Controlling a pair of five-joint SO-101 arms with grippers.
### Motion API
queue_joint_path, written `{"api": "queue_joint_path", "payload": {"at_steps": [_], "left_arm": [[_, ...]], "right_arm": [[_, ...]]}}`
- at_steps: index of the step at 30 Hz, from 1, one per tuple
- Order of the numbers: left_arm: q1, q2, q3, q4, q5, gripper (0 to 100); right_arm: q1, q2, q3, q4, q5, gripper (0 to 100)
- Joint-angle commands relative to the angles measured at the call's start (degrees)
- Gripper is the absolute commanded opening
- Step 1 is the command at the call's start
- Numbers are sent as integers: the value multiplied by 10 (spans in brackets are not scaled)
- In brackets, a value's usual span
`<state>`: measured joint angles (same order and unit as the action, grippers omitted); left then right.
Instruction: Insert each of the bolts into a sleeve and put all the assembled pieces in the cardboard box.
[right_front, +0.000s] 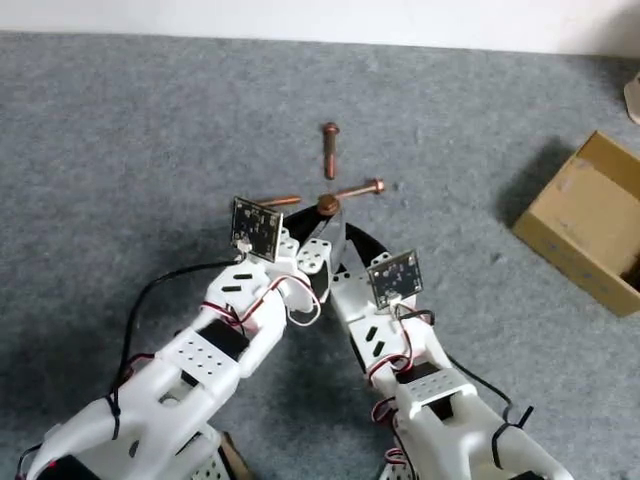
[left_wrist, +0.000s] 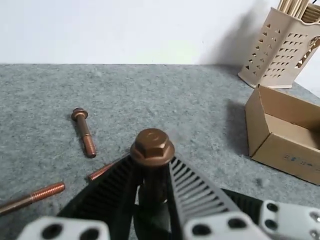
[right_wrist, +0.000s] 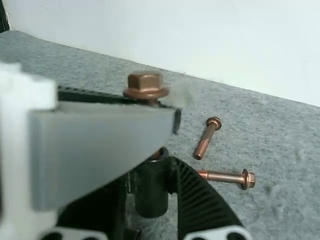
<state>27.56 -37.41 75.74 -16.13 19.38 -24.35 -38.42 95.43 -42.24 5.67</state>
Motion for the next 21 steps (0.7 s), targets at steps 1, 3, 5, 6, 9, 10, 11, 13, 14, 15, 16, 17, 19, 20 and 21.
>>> {"api": "queue_joint_path", "payload": {"at_steps": [1,3,5,6,9,10,11,13,14,15,16,17,19,20,21], "left_arm": [[5,7,-6,14,-4,135],[7,8,-2,14,-3,244],[7,10,-2,15,-3,318],[7,10,-2,15,-3,333],[8,10,-1,15,-3,330],[8,10,-1,15,-3,325],[7,10,-1,15,-3,319],[5,10,-1,15,-3,312],[4,9,-1,15,-3,312],[3,8,-1,15,-3,312],[3,7,-1,15,-3,312],[3,7,-1,15,-3,312],[3,7,-1,15,-3,312],[3,7,-1,15,-3,312],[3,7,-1,15,-3,312]], "right_arm": [[29,-20,38,-4,-6,5],[29,-20,38,-4,-6,5],[29,-20,38,-4,-6,5],[29,-20,38,-4,-6,5],[29,-20,38,-3,-7,5],[29,-20,38,-3,-7,5],[29,-20,38,-3,-7,5],[29,-20,38,-2,-7,5],[29,-19,38,-2,-7,5],[29,-17,38,-2,-7,5],[29,-15,38,-2,-7,5],[29,-15,38,-1,-7,5],[31,-15,38,-1,-7,5],[31,-14,38,-1,-7,5],[31,-14,37,0,-7,5]]}}
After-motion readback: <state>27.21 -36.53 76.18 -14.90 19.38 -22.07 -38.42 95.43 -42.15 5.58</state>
